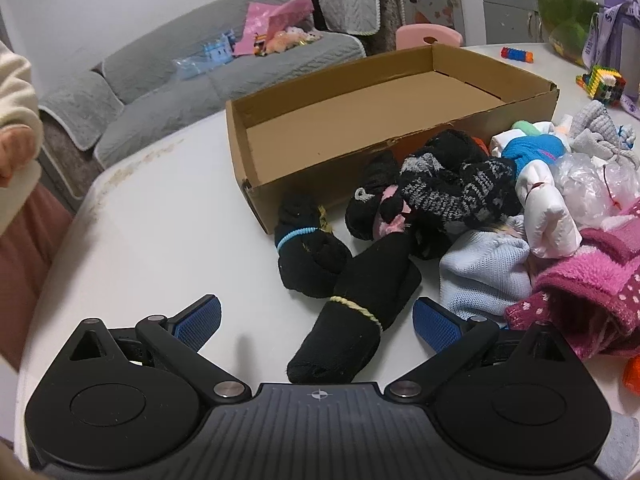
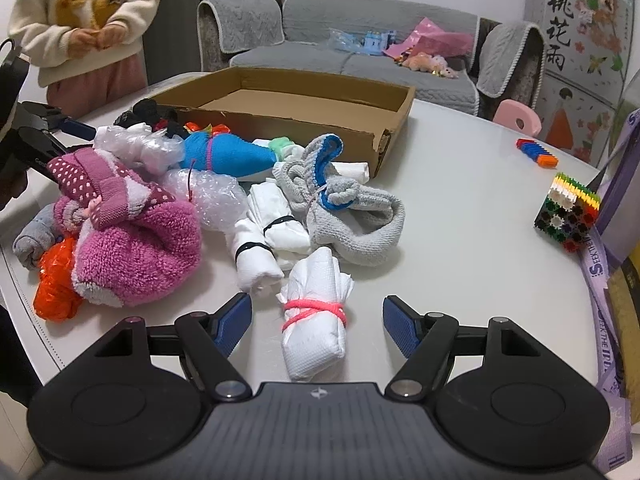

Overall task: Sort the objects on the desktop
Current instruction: 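Grasp the black sock roll with the left gripper while the right grasps the white pink-banded sock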

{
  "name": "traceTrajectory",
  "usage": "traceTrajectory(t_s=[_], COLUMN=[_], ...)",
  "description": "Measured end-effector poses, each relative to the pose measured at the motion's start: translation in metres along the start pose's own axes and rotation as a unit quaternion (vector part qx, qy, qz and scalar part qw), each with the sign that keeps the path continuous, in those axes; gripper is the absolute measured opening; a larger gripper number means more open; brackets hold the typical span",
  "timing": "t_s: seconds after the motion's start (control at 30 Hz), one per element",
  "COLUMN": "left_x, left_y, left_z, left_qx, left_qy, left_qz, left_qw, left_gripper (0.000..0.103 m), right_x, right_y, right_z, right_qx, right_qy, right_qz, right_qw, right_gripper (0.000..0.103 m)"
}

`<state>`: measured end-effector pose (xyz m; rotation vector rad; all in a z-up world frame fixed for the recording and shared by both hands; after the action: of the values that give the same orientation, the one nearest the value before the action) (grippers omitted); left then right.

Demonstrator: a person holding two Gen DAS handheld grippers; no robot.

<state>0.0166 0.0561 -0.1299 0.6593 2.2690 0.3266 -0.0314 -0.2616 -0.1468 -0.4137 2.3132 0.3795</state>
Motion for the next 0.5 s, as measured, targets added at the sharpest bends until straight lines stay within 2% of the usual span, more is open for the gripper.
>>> traceTrajectory(t_s=[0.13, 0.3, 0.5], left_x=[0.000, 0.003, 0.011], left_y=[-0.002, 0.002, 0.014], left_z=[-0.001, 0.001, 0.007], left_qx=[-0.011, -0.005, 0.032], left_qy=[0.001, 0.006, 0.006], left_qz=[-0.016, -0.043, -0.111], left_qw=[0.9998, 0.9990, 0.9933], left_gripper=[0.102, 0.103, 0.103], right_x=[0.001, 0.001, 0.002], right_y=[-0.001, 0.000, 0.002], right_z=[-0.001, -0.002, -0.001], right_qx=[0.001, 0.004, 0.008], right_qy=[0.002, 0.002, 0.001], right_qz=[0.008, 0.012, 0.020], right_qw=[1.000, 1.000, 1.000], right_gripper=[0.070, 0.071, 0.073])
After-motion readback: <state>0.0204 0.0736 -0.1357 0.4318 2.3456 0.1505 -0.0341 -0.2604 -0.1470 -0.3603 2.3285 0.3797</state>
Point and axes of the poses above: each gripper's, at about its wrist camera, not at the fingertips, and z roughly the way its jaws point, y to its left, x to its underside, the point moved 3 cm from there along z, roughly the way its jaws point, and after that the axes turned 13 degrees about z, right-handed, at the moved point
